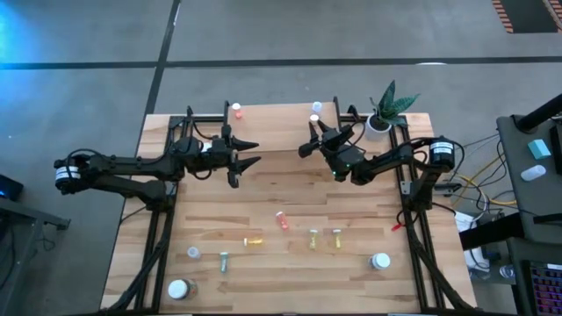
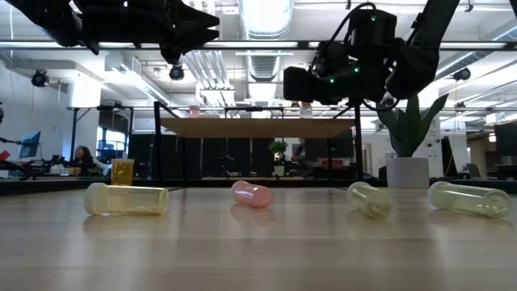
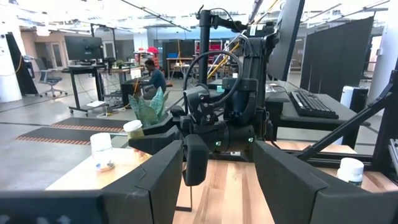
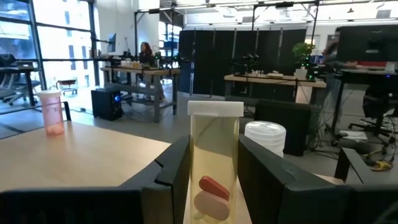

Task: Pick and place medicine bottles onto shelf by color
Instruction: Put the top yellow pill bottle on the shelf

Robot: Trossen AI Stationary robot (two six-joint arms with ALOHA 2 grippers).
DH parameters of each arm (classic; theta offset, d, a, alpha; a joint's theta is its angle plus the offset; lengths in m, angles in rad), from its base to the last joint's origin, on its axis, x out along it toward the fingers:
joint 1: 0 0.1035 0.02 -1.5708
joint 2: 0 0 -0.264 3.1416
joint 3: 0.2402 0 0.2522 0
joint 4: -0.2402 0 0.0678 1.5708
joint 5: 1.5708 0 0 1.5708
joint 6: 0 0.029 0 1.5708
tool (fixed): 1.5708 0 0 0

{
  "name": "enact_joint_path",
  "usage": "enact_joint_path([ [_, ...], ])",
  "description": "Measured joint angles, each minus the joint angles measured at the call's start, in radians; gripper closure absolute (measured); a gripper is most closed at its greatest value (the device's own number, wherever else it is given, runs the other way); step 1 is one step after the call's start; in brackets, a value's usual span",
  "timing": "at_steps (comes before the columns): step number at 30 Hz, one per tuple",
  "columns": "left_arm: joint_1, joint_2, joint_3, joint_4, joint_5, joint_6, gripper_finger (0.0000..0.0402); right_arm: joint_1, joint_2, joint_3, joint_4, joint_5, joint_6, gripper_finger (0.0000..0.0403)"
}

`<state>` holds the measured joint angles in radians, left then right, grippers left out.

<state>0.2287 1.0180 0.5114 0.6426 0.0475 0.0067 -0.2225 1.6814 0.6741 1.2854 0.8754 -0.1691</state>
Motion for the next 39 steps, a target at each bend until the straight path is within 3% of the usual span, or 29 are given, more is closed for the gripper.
enact_joint_path([
  [18, 0.0, 0.0, 0.0, 0.001, 0.0, 0.0, 0.022, 0.019, -0.063, -0.007, -0.008, -0.047, -0.003, 0.0291],
  [23, 0.0, 0.0, 0.0, 0.001, 0.0, 0.0, 0.022, 0.028, -0.086, -0.007, -0.003, -0.113, -0.004, 0.0291],
  [27, 0.0, 0.0, 0.0, 0.001, 0.0, 0.0, 0.0219, 0.03, -0.095, -0.006, -0.003, -0.303, 0.0, 0.0291],
  [33, 0.0, 0.028, 0.0, 0.003, 0.0, -0.007, 0.0198, 0.03, -0.095, 0.01, -0.006, -0.625, 0.13, 0.0291],
  [39, 0.0, 0.076, 0.018, 0.012, -0.002, -0.028, 0.0159, 0.034, -0.095, 0.04, -0.082, -0.753, 0.188, 0.0291],
])
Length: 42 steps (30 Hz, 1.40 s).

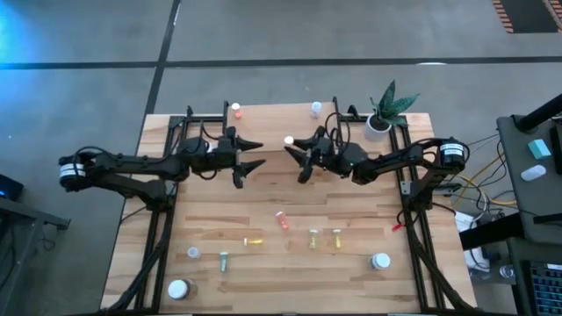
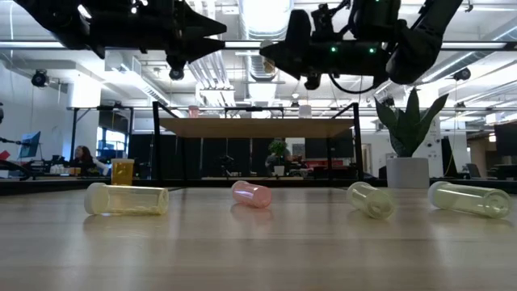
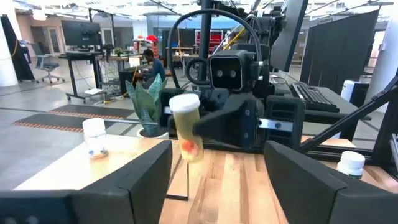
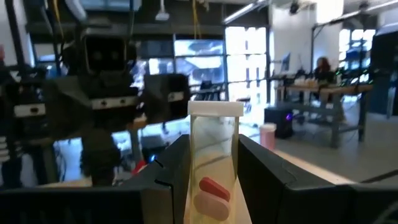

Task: Pick and place medicine bottles onto shelf by color
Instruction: Put the top yellow pill bottle on the shelf

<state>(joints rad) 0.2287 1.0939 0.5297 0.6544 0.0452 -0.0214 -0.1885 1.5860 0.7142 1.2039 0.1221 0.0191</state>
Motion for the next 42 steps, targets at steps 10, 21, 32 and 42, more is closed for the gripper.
enact_joint_path([
  [10, 0.0, 0.117, 0.072, -0.006, -0.001, -0.025, 0.0147, 0.003, 0.0, 0.046, -0.095, -0.115, 0.019, 0.0291],
  [21, 0.0, 0.082, 0.097, -0.099, 0.002, -0.052, 0.0147, 0.003, 0.001, 0.046, -0.221, -0.16, -0.017, 0.0291],
  [32, 0.0, 0.116, 0.489, -0.832, 0.002, 0.107, 0.0147, 0.003, 0.001, 0.046, -0.242, -0.183, -0.047, 0.0291],
  [42, 0.001, 0.299, 0.669, -0.996, 0.034, 0.164, 0.0147, 0.003, 0.001, 0.046, -0.25, -0.184, -0.047, 0.0291],
])
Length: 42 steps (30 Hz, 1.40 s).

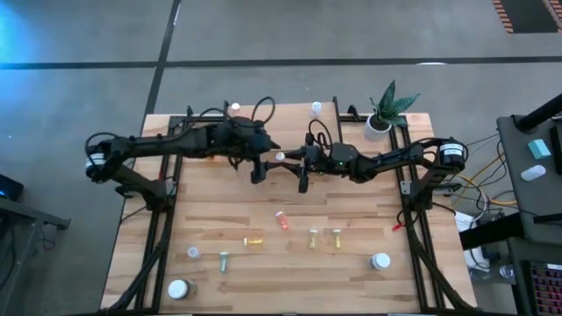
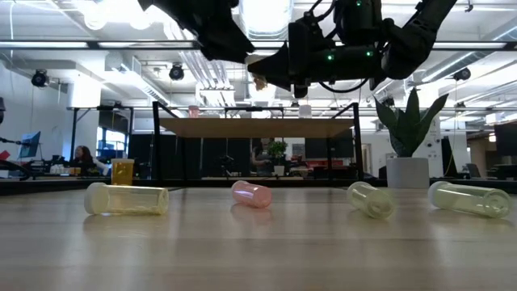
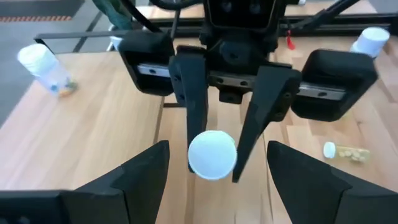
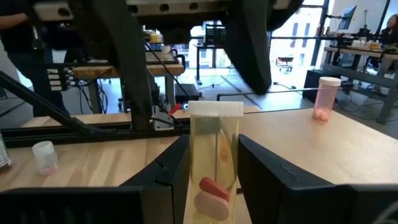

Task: Pick and place medicine bottles onto shelf by color
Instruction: Put the top yellow pill bottle on the shelf

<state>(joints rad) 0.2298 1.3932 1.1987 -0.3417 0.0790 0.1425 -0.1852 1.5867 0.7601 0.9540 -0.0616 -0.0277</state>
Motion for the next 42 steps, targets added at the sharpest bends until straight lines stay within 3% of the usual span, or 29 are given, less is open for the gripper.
enact_joint_path([
  [23, 0.001, 0.033, 0.006, 0.009, -0.003, -0.004, 0.0152, 0.0, -0.001, 0.0, -0.009, -0.003, -0.01, 0.0291],
  [33, 0.001, 0.033, 0.006, 0.008, -0.004, -0.004, 0.0232, 0.0, -0.001, 0.0, -0.009, -0.002, -0.01, 0.0291],
  [42, 0.001, 0.033, 0.006, 0.004, -0.004, -0.003, 0.0266, 0.0, -0.001, 0.0, -0.009, -0.002, -0.01, 0.0291],
])
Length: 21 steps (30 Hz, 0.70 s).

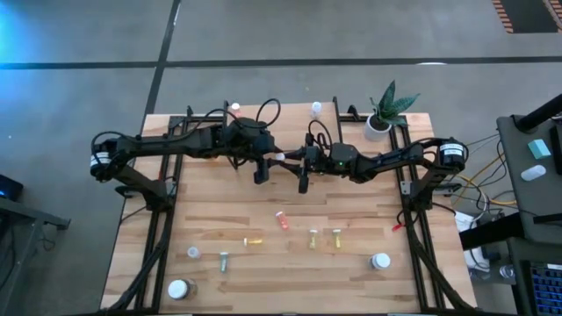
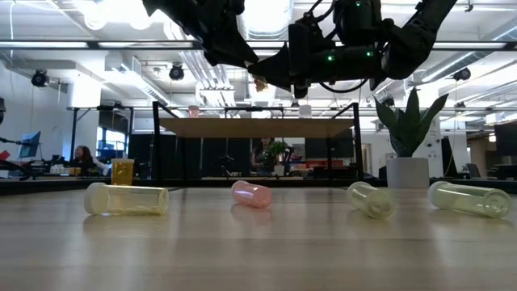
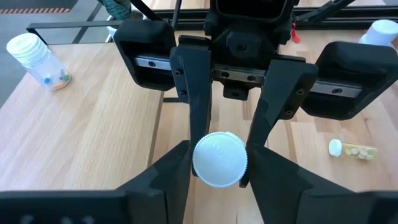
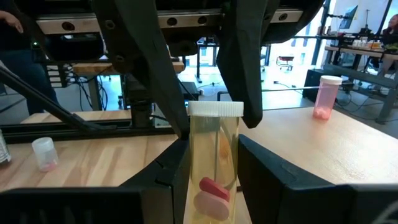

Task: Pick and place medicine bottles onto shelf by color
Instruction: Put the top yellow pill bottle on the shelf

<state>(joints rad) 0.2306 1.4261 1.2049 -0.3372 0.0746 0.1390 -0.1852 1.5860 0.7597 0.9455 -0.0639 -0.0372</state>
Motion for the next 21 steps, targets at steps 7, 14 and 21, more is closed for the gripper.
enact_joint_path([
  [7, 0.0, 0.0, 0.0, -0.003, 0.0, 0.005, 0.0286, 0.0, 0.0, 0.0, 0.0, 0.0, 0.0, 0.0291],
  [14, 0.0, 0.0, 0.0, -0.003, 0.0, 0.006, 0.0298, 0.0, 0.0, 0.0, 0.0, 0.001, 0.0, 0.0291],
  [21, 0.0, 0.0, 0.0, -0.003, 0.0, 0.007, 0.03, 0.0, 0.0, 0.0, 0.0, 0.003, 0.004, 0.0291],
])
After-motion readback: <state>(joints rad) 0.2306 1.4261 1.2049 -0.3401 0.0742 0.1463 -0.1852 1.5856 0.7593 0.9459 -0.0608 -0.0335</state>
